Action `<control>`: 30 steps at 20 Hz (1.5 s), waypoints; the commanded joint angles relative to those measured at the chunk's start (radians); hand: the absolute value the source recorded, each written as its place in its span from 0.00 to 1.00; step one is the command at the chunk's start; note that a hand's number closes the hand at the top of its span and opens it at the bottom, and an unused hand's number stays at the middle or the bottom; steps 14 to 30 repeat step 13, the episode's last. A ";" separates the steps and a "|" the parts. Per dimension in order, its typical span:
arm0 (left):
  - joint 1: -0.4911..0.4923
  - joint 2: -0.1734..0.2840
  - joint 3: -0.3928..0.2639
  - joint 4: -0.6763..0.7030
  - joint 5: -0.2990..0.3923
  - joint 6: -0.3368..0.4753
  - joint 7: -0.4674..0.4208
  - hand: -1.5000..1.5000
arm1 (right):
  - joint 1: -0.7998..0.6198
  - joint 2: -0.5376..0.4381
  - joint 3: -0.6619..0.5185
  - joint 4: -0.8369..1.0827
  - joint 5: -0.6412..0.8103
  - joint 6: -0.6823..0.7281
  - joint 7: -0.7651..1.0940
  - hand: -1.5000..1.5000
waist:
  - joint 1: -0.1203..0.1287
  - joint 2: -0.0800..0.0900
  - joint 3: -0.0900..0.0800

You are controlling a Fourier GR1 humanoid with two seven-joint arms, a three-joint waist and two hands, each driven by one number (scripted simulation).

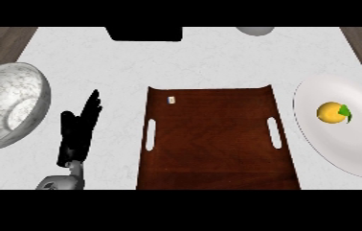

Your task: Pick the lemon from the tray and place it in the plate

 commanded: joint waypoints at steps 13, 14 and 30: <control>0.010 -0.029 -0.015 0.034 -0.005 -0.004 -0.032 0.50 | 0.067 -0.043 -0.033 0.031 -0.023 -0.032 -0.021 0.00 | 0.001 0.002 0.002; 0.010 -0.029 -0.015 0.034 -0.005 -0.004 -0.032 0.50 | 0.067 -0.043 -0.033 0.031 -0.023 -0.032 -0.021 0.00 | 0.001 0.002 0.002; 0.010 -0.029 -0.015 0.034 -0.005 -0.004 -0.032 0.50 | 0.067 -0.043 -0.033 0.031 -0.023 -0.032 -0.021 0.00 | 0.001 0.002 0.002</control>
